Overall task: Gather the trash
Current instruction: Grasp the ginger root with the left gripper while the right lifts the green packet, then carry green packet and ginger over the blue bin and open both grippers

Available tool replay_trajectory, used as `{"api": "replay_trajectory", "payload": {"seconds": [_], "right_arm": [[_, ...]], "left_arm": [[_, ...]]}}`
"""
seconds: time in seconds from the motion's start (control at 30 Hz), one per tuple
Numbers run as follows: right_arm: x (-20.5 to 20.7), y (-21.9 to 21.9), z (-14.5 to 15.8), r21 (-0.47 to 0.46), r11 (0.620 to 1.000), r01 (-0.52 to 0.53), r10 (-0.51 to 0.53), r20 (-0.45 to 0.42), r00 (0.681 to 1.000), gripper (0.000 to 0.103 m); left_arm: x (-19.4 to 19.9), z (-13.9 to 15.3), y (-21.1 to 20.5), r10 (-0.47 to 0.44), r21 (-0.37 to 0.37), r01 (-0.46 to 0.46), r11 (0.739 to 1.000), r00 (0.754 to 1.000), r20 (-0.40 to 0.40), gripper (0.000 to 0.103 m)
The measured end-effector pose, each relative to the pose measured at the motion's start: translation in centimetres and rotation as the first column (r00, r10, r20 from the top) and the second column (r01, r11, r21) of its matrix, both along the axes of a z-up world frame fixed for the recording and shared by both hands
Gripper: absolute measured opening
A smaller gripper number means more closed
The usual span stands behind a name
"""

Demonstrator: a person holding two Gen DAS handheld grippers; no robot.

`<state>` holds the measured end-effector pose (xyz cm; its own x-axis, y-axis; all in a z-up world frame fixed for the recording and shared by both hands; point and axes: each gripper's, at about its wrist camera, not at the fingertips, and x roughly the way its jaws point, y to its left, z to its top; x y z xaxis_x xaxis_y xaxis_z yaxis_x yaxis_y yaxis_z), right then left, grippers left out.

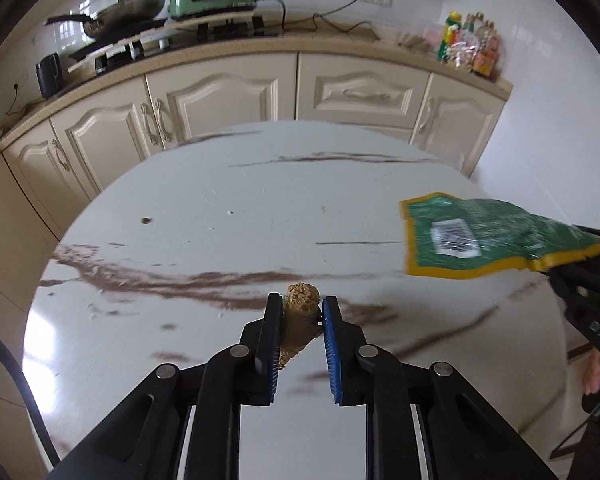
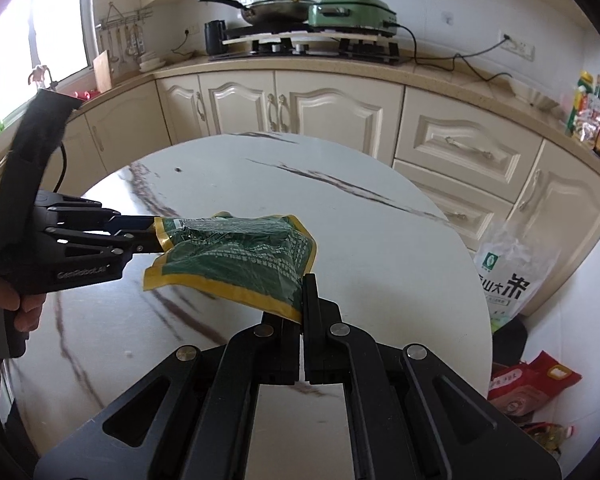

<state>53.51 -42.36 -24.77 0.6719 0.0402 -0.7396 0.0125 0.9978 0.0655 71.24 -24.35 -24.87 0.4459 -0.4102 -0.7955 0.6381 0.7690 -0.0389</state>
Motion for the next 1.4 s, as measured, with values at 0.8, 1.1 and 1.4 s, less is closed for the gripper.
{"api": "replay_trajectory", "payload": {"seconds": [0.8, 1.1, 1.4], "right_arm": [[1.3, 33.5, 7.3, 0.005, 0.912, -0.411, 0.410, 0.069, 0.910, 0.002], [4.8, 49.9, -1.1, 0.081, 0.818, -0.570, 0.575, -0.054, 0.817, 0.002], [9.1, 57.7, -17.4, 0.176, 0.805, -0.566, 0.591, -0.322, 0.740, 0.002]], "left_arm": [[-22.0, 9.0, 36.7, 0.375, -0.187, -0.346, 0.919, 0.914, 0.152, 0.016], [-24.7, 1.6, 50.0, 0.598, -0.152, -0.593, 0.790, 0.801, -0.015, 0.016], [-22.1, -12.1, 57.4, 0.651, -0.060, -0.693, 0.718, 0.700, -0.293, 0.016]]}}
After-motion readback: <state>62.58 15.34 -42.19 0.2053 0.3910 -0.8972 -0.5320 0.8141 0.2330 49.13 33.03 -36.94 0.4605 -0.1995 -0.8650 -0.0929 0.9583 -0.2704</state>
